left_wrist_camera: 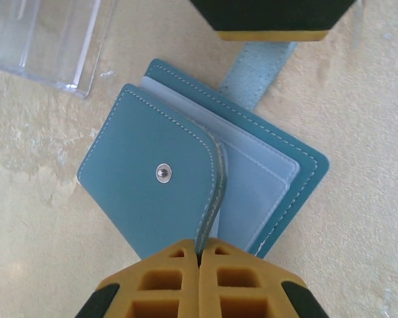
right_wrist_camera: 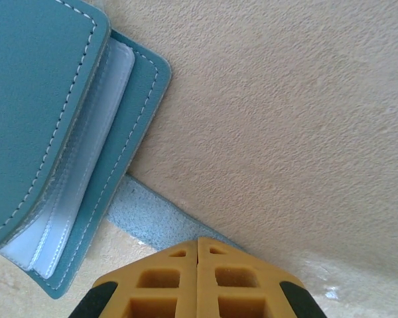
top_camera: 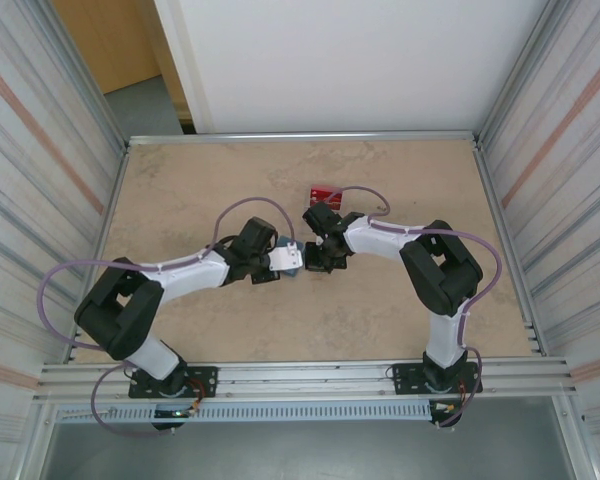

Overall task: Put the credit cards into the card holder
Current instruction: Open the card holder at the center of the table.

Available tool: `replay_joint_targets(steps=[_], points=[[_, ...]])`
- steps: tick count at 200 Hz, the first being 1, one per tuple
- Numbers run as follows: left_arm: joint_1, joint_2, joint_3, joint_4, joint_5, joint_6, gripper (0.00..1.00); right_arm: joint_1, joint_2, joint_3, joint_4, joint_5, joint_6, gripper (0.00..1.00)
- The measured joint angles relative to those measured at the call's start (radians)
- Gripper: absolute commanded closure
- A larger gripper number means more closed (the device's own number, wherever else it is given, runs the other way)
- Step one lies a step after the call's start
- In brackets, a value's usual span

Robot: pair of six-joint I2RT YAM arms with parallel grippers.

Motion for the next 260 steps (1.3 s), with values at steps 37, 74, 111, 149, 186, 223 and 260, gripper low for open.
replay_joint_targets(steps=[37, 74, 111, 149, 186, 223, 260], points=[[0.05, -0.009, 0.054, -0.068, 0.029, -0.161, 1.0, 0.006, -0.002, 0.0, 0.006, -0.024, 0.008, 1.0], [0.111, -0.051, 0.074, -0.127, 0.056, -0.304, 1.0, 0.005, -0.034, -0.027, 0.02, -0.079, 0.05, 1.0], [0.161, -0.078, 0.074, -0.161, 0.143, -0.396, 1.0, -0.01, -0.072, -0.027, 0.071, -0.148, 0.087, 1.0], [0.187, -0.085, 0.076, -0.18, 0.253, -0.442, 1.0, -0.016, -0.128, -0.016, 0.099, -0.185, 0.115, 1.0], [0.221, -0.086, 0.08, -0.15, 0.443, -0.54, 1.0, -0.028, -0.182, -0.014, 0.111, -0.201, 0.136, 1.0], [0.235, -0.047, 0.08, -0.023, 0.61, -0.644, 1.0, -0.058, -0.227, -0.029, 0.106, -0.195, 0.138, 1.0], [0.235, 0.024, 0.069, 0.139, 0.701, -0.788, 1.0, -0.066, -0.288, -0.09, 0.108, -0.173, 0.14, 1.0]])
